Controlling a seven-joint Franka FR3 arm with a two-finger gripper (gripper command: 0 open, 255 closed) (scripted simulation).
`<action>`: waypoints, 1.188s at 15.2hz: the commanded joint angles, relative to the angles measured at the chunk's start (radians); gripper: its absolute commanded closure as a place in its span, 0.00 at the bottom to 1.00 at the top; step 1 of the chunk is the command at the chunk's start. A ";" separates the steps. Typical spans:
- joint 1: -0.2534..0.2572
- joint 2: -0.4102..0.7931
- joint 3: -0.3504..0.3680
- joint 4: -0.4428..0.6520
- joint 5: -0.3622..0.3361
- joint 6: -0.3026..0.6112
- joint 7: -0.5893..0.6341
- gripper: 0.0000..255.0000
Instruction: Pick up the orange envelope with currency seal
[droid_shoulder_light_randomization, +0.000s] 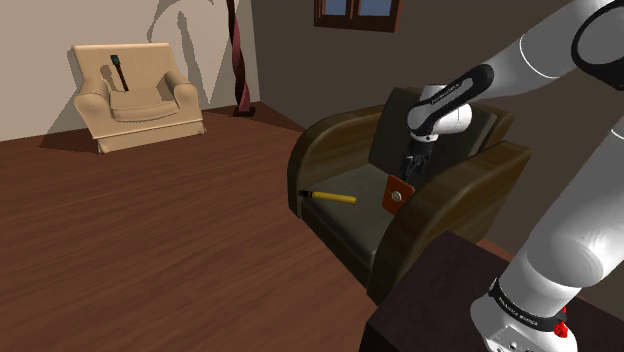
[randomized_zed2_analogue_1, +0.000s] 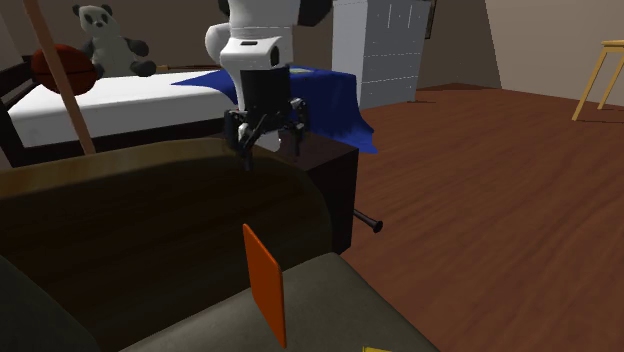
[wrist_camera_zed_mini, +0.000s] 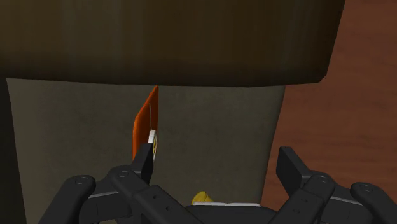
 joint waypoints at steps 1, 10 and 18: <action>-0.009 0.081 -0.014 0.037 0.057 0.040 -0.057 0.00; -0.116 0.389 0.025 0.216 0.292 0.136 -0.265 0.00; -0.143 0.467 0.062 0.225 0.347 0.201 -0.307 0.00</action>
